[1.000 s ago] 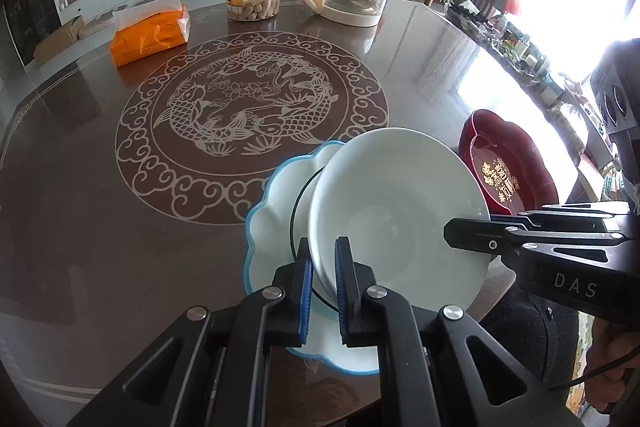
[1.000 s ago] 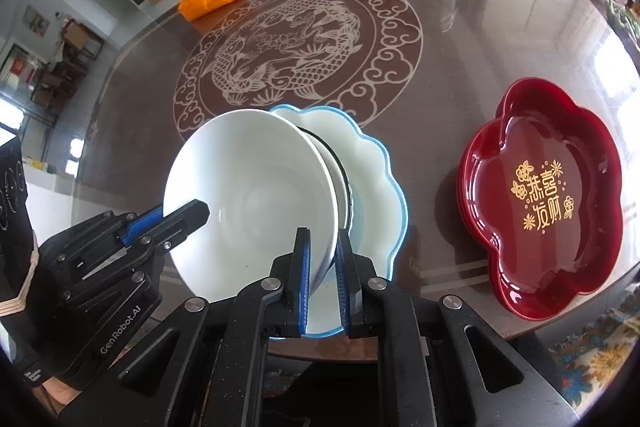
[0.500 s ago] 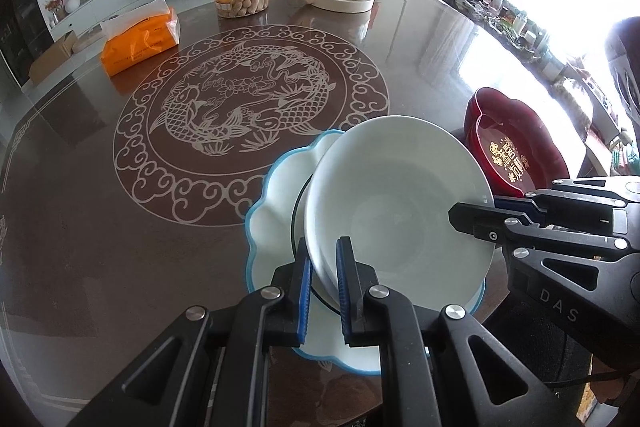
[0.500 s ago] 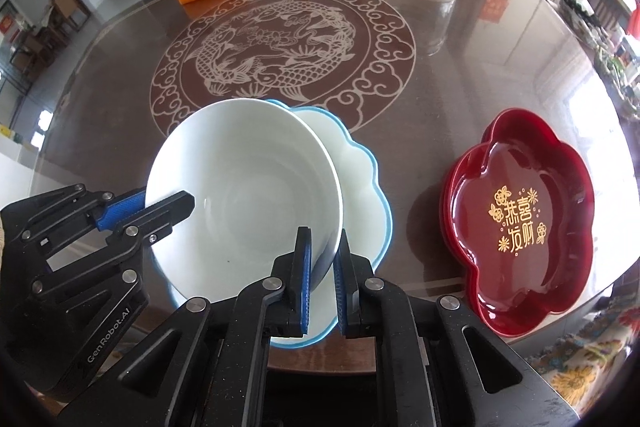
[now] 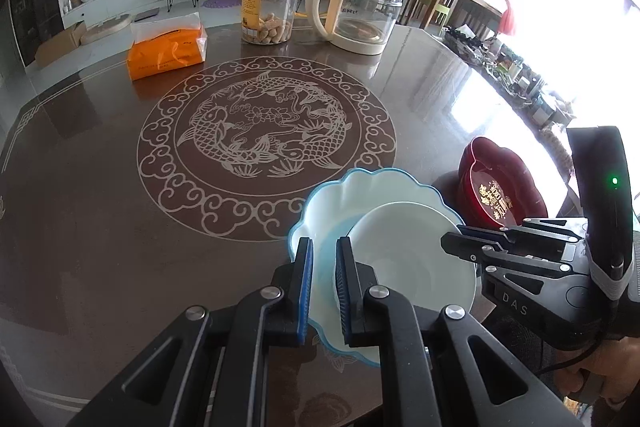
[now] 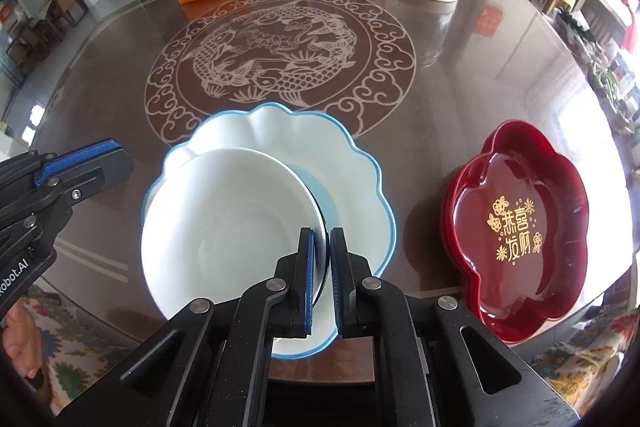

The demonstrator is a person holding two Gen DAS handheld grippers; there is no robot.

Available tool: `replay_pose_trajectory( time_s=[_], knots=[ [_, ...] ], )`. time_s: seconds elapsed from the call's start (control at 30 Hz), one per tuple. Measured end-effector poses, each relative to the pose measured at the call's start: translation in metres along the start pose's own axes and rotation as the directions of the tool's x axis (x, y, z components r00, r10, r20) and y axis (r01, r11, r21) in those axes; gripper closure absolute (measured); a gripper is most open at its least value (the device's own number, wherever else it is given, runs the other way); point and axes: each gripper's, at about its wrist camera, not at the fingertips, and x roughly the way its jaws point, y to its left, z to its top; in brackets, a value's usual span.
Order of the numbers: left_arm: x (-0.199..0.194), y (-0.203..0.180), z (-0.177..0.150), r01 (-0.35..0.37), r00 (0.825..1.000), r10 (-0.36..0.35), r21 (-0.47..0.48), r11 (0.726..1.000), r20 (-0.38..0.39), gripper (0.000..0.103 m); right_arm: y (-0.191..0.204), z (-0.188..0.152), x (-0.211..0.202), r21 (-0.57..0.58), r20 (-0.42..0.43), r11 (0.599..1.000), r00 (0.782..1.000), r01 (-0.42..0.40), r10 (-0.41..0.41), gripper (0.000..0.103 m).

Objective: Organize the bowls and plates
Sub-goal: 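Carry the blue-and-white bowl into the nested white bowls and open the right gripper, then withdraw the right gripper and move to the scalloped bowl rim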

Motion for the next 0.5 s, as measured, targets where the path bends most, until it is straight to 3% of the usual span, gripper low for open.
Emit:
replay_pose_trajectory(
  time_s=[0.17, 0.2, 0.23, 0.37, 0.4, 0.5],
  knots=[
    [-0.005, 0.017, -0.023, 0.020, 1.000, -0.019, -0.079, 0.997, 0.015, 0.090, -0.011, -0.003, 0.003, 0.056, 0.053, 0.994, 0.994, -0.096, 0.093, 0.084],
    [-0.006, 0.020, -0.028, 0.023, 1.000, -0.022, -0.091, 0.996, 0.016, 0.089, -0.014, -0.005, 0.003, 0.070, 0.068, 0.990, 0.991, -0.123, 0.118, 0.076],
    [-0.006, 0.023, -0.034, 0.027, 1.000, -0.025, -0.100, 0.995, 0.018, 0.089, -0.016, -0.006, 0.002, 0.085, 0.082, 0.985, 0.986, -0.151, 0.144, 0.070],
    [-0.009, 0.027, -0.057, 0.039, 0.999, -0.036, -0.095, 0.995, 0.034, 0.089, -0.027, -0.018, -0.013, 0.150, 0.193, 0.957, 0.957, -0.248, 0.218, 0.061],
    [-0.010, 0.026, -0.062, 0.040, 0.999, -0.037, -0.079, 0.996, 0.040, 0.089, -0.029, -0.023, -0.021, 0.164, 0.234, 0.952, 0.948, -0.258, 0.217, 0.060],
    [-0.011, 0.016, -0.075, 0.040, 0.998, -0.039, -0.019, 0.999, 0.046, 0.089, -0.033, -0.047, -0.044, 0.185, 0.339, 0.956, 0.928, -0.226, 0.154, 0.043]
  ],
)
